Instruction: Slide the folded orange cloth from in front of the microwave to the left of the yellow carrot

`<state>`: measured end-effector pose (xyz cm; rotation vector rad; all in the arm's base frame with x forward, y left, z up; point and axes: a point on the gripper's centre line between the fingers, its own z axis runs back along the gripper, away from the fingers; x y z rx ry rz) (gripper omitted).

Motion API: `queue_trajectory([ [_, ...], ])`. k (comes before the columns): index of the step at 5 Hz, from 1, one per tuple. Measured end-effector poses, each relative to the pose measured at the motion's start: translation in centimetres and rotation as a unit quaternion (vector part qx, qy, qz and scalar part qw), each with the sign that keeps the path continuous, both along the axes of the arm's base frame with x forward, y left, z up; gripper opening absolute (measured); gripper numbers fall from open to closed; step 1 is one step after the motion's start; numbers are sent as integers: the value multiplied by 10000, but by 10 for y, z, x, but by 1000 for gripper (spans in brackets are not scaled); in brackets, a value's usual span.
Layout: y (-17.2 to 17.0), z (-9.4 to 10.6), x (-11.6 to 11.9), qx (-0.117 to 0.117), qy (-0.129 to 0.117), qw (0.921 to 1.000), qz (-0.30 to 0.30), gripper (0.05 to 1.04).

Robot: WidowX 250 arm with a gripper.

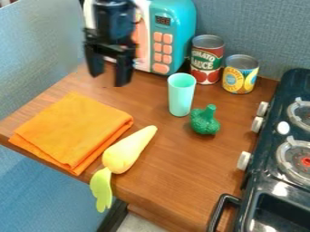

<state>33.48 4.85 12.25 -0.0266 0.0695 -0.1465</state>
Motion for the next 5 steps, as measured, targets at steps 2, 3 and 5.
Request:
queue_trajectory([
  [2, -35, -5, -20, -4, 399, 9951, -907, 999],
  [3, -34, -4, -20, -16, 389, 9949, -927, 999],
  [5, -34, -4, -20, -9, 390, 9948, -937, 999],
])
